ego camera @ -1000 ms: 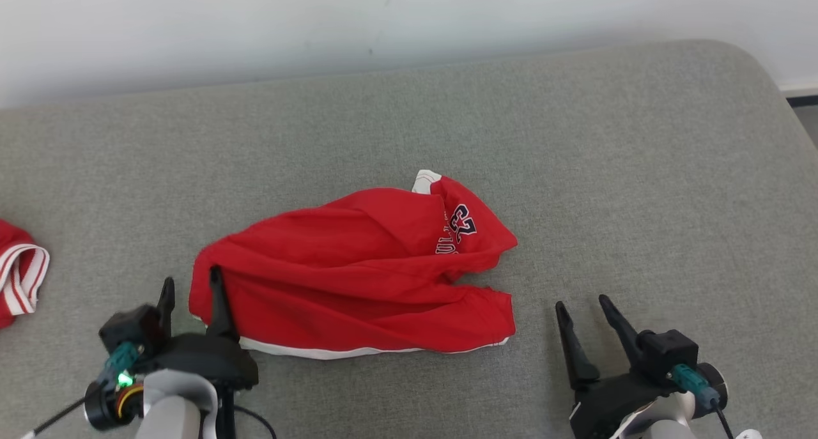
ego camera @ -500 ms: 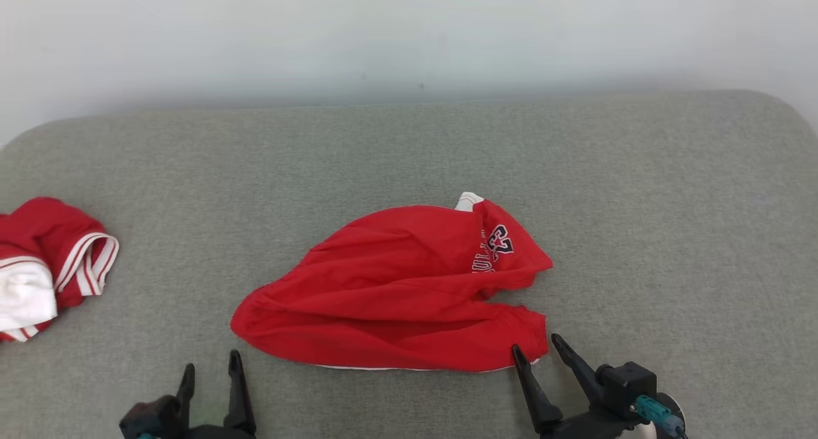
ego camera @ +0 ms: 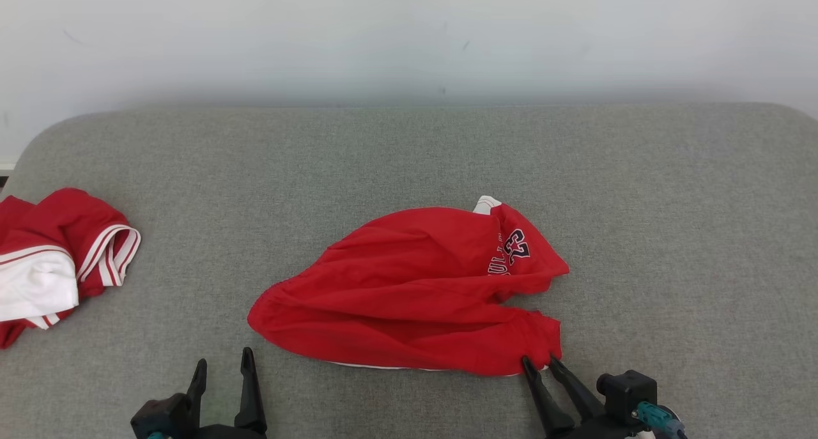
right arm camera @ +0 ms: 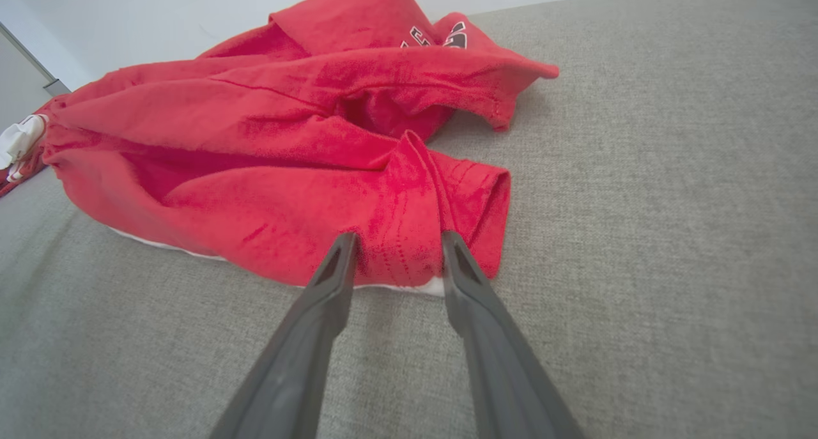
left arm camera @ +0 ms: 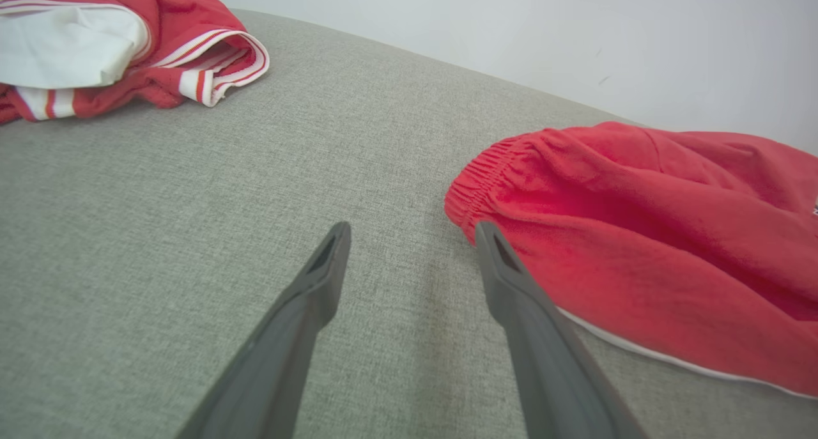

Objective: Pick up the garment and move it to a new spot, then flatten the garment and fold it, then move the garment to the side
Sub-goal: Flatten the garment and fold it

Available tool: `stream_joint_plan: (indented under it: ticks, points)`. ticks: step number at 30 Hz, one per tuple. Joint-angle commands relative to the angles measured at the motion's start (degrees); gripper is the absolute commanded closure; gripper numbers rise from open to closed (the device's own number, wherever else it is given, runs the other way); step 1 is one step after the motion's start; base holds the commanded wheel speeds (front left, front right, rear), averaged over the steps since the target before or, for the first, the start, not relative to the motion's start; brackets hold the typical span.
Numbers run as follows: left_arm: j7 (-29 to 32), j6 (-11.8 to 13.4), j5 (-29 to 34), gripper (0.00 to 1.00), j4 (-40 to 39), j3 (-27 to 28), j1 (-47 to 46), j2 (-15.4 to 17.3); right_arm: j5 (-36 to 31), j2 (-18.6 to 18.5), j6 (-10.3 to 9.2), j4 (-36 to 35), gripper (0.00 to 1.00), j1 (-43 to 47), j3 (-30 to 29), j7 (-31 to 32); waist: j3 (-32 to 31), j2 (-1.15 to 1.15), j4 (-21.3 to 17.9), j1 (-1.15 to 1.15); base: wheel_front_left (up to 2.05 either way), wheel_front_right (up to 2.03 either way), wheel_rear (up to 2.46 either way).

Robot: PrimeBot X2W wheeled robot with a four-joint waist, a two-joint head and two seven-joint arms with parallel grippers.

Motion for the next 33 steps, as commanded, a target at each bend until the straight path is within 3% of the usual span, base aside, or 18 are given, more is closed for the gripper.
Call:
stream_joint_plan:
  ticks: [1, 2, 4, 10, 18, 24, 33]
  points:
    - [-0.20, 0.35, -0.48, 0.00, -0.37, -0.17, 0.90, -0.02, 0.72, -0.04, -0.13, 0.01, 0.67, -0.14, 0.20, -0.03, 0.22, 0.00, -0.04, 0.01, 0.00, 0.00, 0.00]
    - [-0.20, 0.39, -0.53, 0.00, -0.46, -0.27, 0.86, -0.02, 0.82, -0.13, -0.13, -0.12, 0.82, -0.30, 0.23, -0.03, 0.33, 0.00, -0.05, 0.01, 0.00, 0.00, 0.00]
    - [-0.20, 0.33, -0.61, 0.00, -0.43, -0.45, 0.86, -0.02, 0.99, -0.34, -0.13, -0.18, 1.00, -0.52, 0.24, -0.03, 0.55, 0.00, -0.01, 0.01, 0.00, 0.00, 0.00]
    - [-0.20, 0.45, -0.65, 0.00, -0.63, -0.65, 0.62, -0.02, 2.05, -0.60, -0.13, -1.75, 1.00, -1.63, -0.85, -0.04, 0.92, 0.00, 0.22, 0.01, 0.00, 0.00, 0.00]
    - [-0.20, -0.06, -0.24, 0.00, -1.07, -1.32, 0.52, -0.03, 6.28, 0.46, -0.13, -6.23, 1.00, -5.73, -7.95, -0.03, 1.96, 0.00, 0.45, 0.01, 0.00, 0.00, 0.00]
    - [-0.20, 0.07, -0.82, 0.00, -1.10, -4.21, -1.86, -0.01, 3.23, 0.50, -0.13, 0.72, 1.00, -13.44, -12.29, -0.03, 3.94, 0.00, 2.94, 0.01, 0.00, 0.00, 0.00]
    - [-0.19, 0.09, -1.67, 0.00, -2.27, -9.33, -4.36, -0.04, -5.51, -0.64, -0.13, 16.62, 1.00, -23.13, -20.36, -0.03, 8.25, 0.00, 8.20, 0.01, 0.00, 0.00, 0.00]
